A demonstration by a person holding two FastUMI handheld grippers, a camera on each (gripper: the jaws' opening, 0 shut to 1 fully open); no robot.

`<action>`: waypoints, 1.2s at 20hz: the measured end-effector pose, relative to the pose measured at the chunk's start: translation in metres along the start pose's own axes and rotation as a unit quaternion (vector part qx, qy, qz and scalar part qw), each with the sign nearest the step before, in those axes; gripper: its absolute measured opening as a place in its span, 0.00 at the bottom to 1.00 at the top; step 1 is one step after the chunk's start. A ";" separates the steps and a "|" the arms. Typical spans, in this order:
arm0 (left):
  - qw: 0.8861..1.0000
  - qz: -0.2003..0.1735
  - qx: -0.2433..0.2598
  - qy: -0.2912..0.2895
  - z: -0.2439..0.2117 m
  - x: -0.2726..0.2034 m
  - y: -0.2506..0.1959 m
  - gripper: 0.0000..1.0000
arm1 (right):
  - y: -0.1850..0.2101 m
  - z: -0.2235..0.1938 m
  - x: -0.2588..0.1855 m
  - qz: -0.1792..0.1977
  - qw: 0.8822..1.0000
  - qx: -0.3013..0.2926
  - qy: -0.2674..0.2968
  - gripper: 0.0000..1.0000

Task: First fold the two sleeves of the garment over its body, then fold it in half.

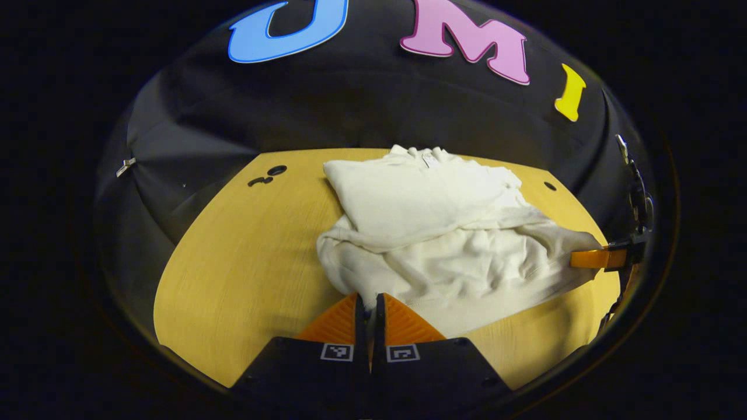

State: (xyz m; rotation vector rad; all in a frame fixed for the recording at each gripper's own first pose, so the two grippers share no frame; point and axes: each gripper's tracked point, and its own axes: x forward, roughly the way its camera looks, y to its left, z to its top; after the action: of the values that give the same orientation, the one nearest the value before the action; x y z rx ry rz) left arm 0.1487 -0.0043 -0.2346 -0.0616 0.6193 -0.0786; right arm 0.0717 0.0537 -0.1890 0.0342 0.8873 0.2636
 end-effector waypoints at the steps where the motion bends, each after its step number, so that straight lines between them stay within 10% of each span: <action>1: 1.000 -0.002 -0.008 -0.008 0.013 -0.001 -0.002 0.06 | 0.003 0.013 0.000 0.006 1.000 0.006 -0.009 0.08; 13: 0.993 -0.014 -0.041 -0.110 0.188 0.034 -0.010 0.06 | 0.014 0.211 0.040 0.023 0.992 0.013 -0.127 0.08; 24: 0.984 -0.020 -0.121 -0.131 0.281 0.178 0.034 0.06 | -0.011 0.295 0.147 -0.011 0.986 0.063 -0.156 0.08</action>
State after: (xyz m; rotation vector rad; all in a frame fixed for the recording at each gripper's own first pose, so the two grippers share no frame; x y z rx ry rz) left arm 0.4587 0.0223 -0.1116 -0.3160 0.3620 -0.0325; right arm 0.3897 0.1018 -0.1156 0.1791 0.5919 0.1750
